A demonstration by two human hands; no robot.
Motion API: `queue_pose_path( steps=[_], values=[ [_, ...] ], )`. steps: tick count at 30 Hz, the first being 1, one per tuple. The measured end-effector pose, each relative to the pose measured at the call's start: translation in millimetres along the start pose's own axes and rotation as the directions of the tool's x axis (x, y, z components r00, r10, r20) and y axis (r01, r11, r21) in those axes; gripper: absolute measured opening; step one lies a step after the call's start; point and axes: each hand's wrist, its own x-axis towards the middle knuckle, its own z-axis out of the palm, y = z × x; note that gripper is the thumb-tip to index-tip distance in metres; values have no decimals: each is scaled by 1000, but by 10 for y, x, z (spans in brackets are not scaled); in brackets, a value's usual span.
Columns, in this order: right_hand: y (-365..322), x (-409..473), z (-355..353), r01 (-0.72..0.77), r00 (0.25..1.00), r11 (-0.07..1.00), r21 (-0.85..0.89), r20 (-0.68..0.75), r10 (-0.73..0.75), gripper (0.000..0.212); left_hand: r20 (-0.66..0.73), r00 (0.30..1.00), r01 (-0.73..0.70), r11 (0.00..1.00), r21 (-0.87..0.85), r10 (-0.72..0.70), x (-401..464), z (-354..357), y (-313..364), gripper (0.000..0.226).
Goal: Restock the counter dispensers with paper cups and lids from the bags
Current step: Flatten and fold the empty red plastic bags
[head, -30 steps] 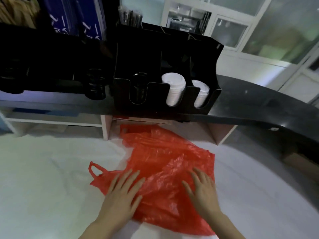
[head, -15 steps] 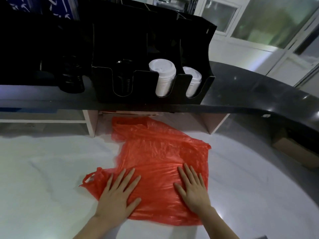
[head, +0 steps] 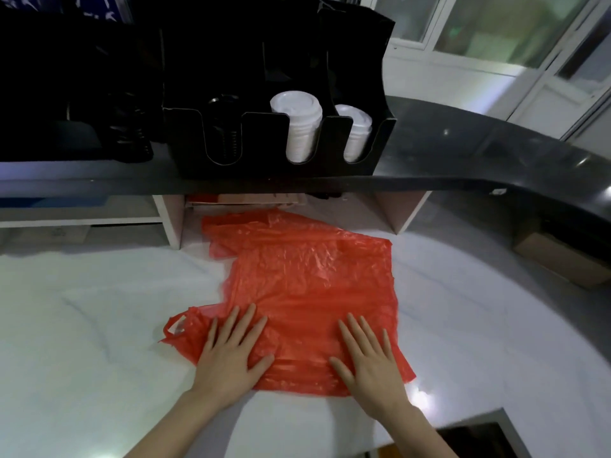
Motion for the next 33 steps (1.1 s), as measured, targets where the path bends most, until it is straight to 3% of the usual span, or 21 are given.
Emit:
queue_pose_path(
  steps=[5,8,10,12,13,15,18,22,26,29,33],
  values=[
    [131,-13,67,-16,992,999,46,128,10,74,-1,999,-45,999,-5,45,-28,-32,16,74],
    [155,40,-61,-43,994,962,268,112,13,75,-87,994,-90,944,-316,66,-5,-181,-69,75],
    [209,31,-216,-50,997,896,441,-38,74,66,-249,968,-135,892,-432,26,-65,-359,-162,60],
    [282,-36,-315,33,979,922,385,-200,48,49,-350,928,-240,923,-300,128,-171,-467,-245,43],
    [313,-89,-335,83,973,942,324,-231,-6,44,-333,918,-296,931,-216,214,-229,-483,-265,39],
    [343,-210,-334,196,967,963,186,-198,-158,46,-223,923,-342,934,-98,315,-328,-438,-293,40],
    [376,-342,-228,292,954,956,-27,-67,-293,57,-110,946,-311,950,-37,305,-383,-303,-341,46],
    [310,-297,-163,209,971,977,-35,-108,-211,61,-161,958,-243,970,-12,237,-302,-249,-353,37],
    [260,-194,-216,136,981,990,-28,-134,-139,22,-254,944,-220,975,-3,212,-189,-311,-295,17],
    [258,-113,-386,-1,998,996,91,-63,7,19,-292,948,-149,986,-68,123,-126,-459,-185,10],
    [353,11,-573,-91,995,990,110,61,84,19,-159,987,-43,977,-209,9,-45,-539,-74,19]
  ],
)
